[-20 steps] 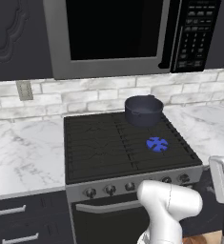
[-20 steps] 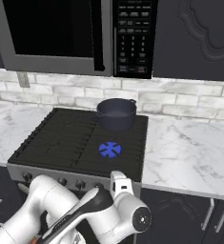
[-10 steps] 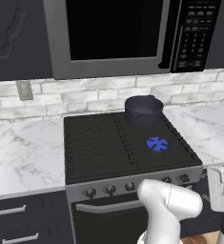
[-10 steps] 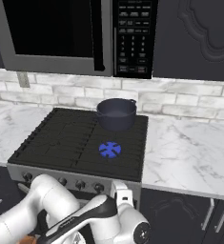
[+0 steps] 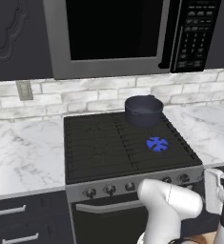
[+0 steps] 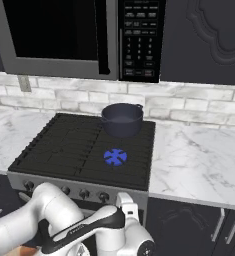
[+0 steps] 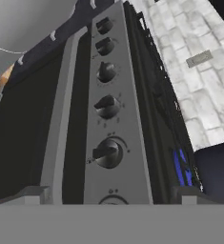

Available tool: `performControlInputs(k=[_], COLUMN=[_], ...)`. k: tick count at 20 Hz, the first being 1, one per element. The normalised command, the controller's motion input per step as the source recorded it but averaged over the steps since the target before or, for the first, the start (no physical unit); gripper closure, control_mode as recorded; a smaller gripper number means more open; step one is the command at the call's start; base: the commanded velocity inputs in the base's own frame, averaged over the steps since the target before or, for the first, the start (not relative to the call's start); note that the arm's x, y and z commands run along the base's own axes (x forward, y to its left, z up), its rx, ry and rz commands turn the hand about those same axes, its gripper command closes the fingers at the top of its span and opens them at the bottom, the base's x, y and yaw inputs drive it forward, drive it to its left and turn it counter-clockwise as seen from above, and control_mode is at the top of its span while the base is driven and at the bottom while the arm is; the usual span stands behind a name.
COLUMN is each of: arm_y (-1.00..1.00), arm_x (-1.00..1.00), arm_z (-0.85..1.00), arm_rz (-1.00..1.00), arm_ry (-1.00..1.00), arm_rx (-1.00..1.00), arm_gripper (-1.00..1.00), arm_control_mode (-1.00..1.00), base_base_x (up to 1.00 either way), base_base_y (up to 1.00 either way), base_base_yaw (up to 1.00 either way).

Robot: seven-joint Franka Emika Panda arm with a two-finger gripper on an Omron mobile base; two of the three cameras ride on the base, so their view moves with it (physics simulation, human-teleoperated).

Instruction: Turn off the front right burner of the stove.

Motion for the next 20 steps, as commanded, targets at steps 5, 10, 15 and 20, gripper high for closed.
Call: performControlInputs(k=[5,10,15,20], arm_y=[-0.04,-0.06,-0.03,0.0], arm_x=[0.17,0.11,0.19,0.31], arm_z=[-0.05,-0.11,-0.1,0.0], arm_rz=[0.0,0.0,0.0,0.0], arm_ry=[-0.07,-0.1,-0.12,-0.13], arm_rx=[0.0,0.0,0.0,-0.01], arm_gripper=[-1.0,-1.0,-1.0,-1.0], arm_control_mode=[-1.0,-1.0,-1.0,-1.0], base_base_x=[0.0,0.0,0.0,0.0], base_base_y=[0.0,0.0,0.0,0.0], base_base_yaw=[0.0,0.0,0.0,0.0])
